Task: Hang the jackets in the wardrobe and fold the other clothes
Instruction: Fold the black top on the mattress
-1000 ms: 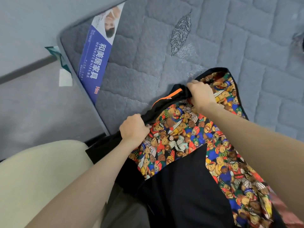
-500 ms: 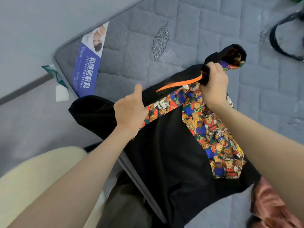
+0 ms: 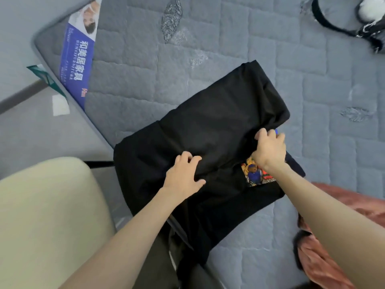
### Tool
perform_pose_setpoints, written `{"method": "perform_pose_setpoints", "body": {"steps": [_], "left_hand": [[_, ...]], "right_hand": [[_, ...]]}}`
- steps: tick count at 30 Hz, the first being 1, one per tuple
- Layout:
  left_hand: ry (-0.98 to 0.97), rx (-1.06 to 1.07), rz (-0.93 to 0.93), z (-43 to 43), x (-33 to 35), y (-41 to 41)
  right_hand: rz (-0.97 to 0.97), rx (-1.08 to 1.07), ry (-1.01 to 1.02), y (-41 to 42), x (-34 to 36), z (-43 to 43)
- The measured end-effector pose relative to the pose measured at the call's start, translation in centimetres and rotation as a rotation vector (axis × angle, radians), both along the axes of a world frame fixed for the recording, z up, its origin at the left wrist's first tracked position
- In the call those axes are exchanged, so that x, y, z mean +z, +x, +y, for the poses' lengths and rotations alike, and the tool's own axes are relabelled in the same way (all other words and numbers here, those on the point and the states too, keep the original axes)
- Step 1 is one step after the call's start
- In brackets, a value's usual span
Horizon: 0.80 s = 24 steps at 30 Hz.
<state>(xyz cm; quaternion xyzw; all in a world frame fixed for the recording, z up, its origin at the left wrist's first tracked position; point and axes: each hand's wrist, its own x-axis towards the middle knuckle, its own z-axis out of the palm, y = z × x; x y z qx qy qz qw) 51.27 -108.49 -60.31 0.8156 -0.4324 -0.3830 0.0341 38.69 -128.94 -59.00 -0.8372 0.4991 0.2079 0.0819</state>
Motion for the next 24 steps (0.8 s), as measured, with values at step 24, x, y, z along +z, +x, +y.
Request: {"method": "perform_pose_setpoints", "body": {"steps": [24], "left_hand": [[0.092, 1.097, -0.03, 6.0, -4.7, 13.3]], "right_hand": [[-0.453, 0.371, 0.229, 12.7, -3.8, 7.0]]}}
